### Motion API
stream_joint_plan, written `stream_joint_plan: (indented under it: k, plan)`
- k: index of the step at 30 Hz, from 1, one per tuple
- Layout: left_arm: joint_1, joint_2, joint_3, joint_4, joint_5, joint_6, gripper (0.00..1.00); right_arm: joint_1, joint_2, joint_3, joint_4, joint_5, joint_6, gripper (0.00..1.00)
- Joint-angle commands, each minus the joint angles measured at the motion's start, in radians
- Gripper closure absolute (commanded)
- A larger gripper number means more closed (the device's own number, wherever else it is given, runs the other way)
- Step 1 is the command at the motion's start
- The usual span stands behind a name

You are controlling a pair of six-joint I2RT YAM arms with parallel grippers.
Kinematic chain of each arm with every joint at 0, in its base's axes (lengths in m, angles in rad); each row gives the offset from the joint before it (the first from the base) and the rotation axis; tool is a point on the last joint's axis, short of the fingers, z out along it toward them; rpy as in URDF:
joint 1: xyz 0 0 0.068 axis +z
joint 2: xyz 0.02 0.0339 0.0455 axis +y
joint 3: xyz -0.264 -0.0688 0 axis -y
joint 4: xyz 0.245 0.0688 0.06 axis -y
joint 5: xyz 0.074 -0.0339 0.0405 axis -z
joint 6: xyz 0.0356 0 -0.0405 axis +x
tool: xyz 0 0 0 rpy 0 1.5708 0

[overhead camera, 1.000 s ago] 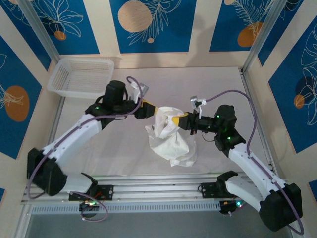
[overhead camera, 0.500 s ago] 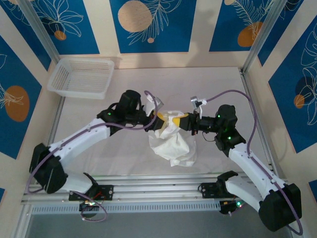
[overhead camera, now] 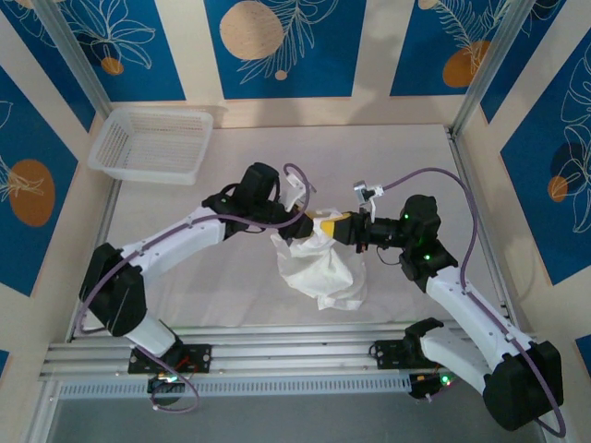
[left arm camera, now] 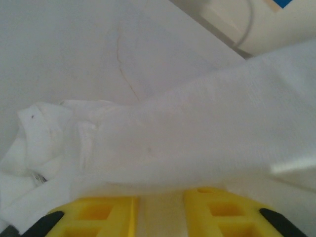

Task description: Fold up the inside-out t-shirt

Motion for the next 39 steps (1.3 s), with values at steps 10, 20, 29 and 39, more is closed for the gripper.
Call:
stream_joint_plan:
  k: [10,20,29,39]
  plan:
    - [0.125,-0.275,-0.118,0.322,0.111,-0.273,1.0,-0.069,-0.041,-0.12,-0.178,0.256,-0.098,1.0]
    - [0.156,-0.274,-0.127,0.371,0.185,-0.364,1.0,-0.072,-0.121,-0.16,-0.263,0.403,-0.079,0.54]
    - [0.091,-0.23,-0.057,0.283,0.218,-0.273,1.0,0.249,-0.132,0.029,-0.282,0.869,-0.642,0.37]
    - [0.066,-0.219,-0.026,0.207,0.191,-0.225,1.0,0.292,0.186,0.273,-0.402,0.961,-0.718,0.4]
